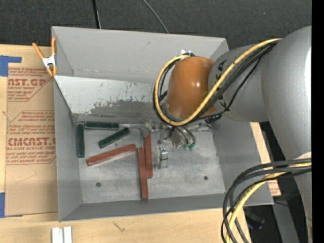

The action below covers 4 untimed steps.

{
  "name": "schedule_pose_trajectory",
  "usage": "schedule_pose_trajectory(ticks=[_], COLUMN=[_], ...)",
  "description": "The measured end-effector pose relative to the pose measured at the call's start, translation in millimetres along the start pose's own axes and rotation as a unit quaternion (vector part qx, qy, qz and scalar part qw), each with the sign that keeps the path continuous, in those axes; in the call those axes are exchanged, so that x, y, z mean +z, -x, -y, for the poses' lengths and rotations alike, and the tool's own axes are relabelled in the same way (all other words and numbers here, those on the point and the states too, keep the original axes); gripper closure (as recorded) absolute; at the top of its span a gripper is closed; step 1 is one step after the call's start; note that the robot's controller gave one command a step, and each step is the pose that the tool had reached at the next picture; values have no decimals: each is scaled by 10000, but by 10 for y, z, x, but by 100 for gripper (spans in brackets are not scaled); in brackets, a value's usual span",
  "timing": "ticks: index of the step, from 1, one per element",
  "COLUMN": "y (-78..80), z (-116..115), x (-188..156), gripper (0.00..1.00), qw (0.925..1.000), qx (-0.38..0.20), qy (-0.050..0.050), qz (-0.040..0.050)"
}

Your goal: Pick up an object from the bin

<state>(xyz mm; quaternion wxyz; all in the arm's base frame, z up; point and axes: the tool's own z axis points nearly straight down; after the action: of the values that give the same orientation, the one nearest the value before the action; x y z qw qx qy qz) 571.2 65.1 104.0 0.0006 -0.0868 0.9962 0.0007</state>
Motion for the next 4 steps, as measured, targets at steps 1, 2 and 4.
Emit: schedule_pose_trajectory(ticks=[1,2,4], y=[0,66,167], z=[0,-613,-644], x=[0,332,-1291], gripper=[0,100,100], qw=[10000,9988,9996], qx=[0,500,283], qy=[0,8,-4], qz=[0,7,34])
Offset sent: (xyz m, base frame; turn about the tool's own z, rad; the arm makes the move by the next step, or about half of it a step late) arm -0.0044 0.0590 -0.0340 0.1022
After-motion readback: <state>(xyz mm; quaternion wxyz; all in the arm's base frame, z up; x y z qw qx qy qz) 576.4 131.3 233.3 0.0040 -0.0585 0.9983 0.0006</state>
